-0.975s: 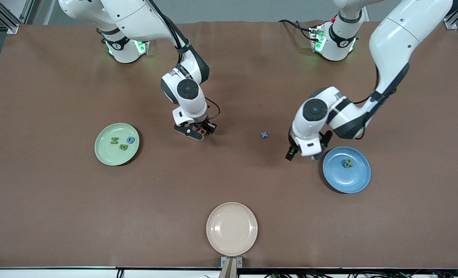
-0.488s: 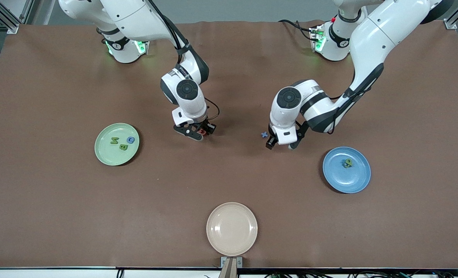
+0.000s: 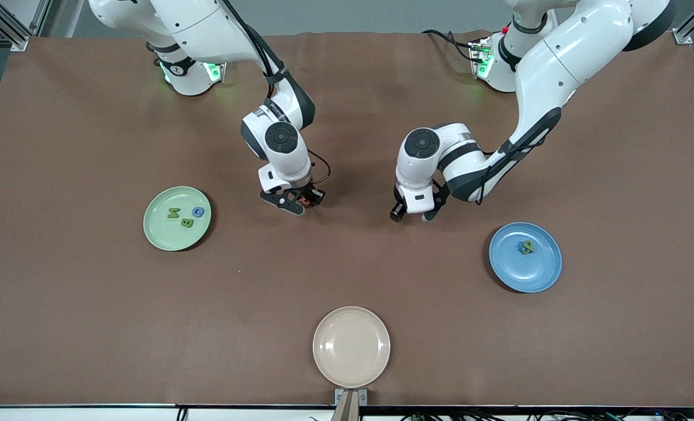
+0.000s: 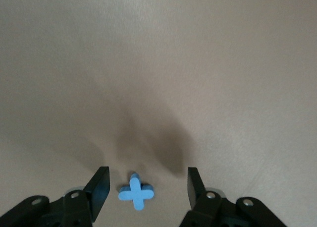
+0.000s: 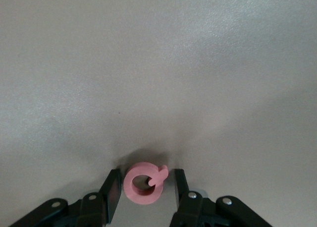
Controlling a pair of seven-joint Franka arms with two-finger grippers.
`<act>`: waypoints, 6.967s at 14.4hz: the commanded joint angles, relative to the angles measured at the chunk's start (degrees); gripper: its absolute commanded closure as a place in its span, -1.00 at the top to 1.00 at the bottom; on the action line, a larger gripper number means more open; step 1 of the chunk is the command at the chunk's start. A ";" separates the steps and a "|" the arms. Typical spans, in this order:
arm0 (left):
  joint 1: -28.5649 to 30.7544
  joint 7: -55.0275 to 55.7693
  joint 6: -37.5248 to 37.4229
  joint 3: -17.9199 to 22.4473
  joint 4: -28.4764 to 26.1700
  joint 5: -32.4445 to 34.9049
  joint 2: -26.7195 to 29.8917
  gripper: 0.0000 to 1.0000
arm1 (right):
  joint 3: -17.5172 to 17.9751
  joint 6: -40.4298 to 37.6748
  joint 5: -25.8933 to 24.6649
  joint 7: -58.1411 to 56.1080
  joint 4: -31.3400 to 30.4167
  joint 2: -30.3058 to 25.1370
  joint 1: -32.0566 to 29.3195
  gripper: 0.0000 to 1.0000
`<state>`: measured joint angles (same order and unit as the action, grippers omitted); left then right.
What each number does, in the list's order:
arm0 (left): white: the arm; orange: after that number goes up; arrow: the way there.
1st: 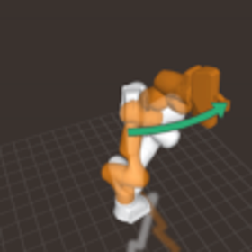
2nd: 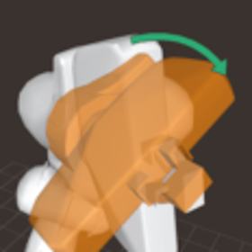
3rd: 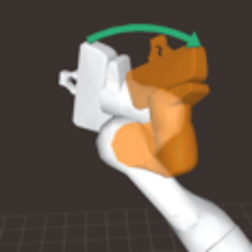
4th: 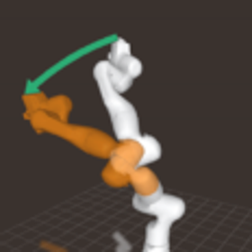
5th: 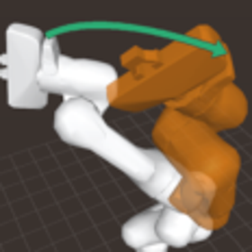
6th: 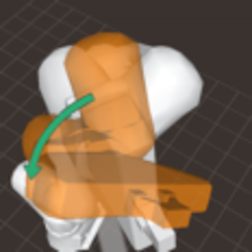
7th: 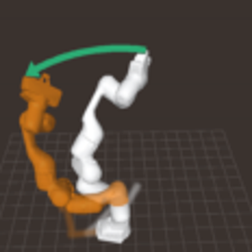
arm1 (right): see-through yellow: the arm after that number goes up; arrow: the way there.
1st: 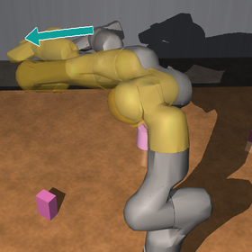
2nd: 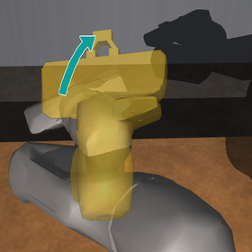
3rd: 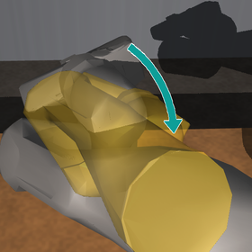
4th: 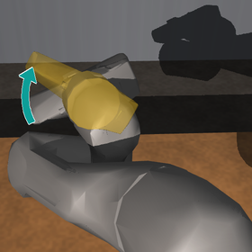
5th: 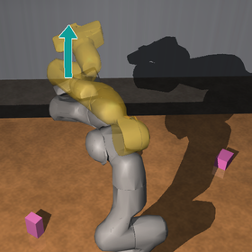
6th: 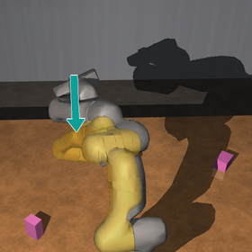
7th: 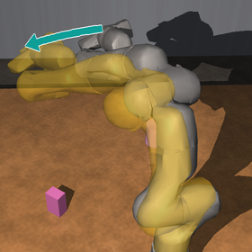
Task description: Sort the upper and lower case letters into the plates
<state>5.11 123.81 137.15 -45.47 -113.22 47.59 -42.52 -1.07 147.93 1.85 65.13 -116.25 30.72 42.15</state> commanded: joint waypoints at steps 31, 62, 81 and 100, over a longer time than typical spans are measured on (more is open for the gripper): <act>8.15 -9.35 -0.31 -0.41 1.24 3.39 6.92 -1.00 | -0.42 1.29 -1.05 -58.08 -25.60 -22.90 -34.40 -1.00; 36.37 -40.66 -4.09 -3.93 -3.06 3.04 5.43 -0.83 | -0.86 -35.22 -3.51 -64.61 5.82 -19.91 -41.08 1.00; 36.28 -49.62 -18.75 -13.40 7.83 2.51 6.13 0.99 | -0.42 -56.07 -3.52 -68.30 32.93 -19.47 -44.79 1.00; 37.08 -96.27 -44.41 -22.20 32.08 -8.12 6.58 1.00 | -0.77 -63.29 -3.34 -68.82 26.95 -30.37 -42.06 1.00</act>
<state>41.99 31.38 96.15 -66.88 -83.68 40.58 -36.35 -1.42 84.15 -1.39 -3.24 -86.46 3.11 -0.18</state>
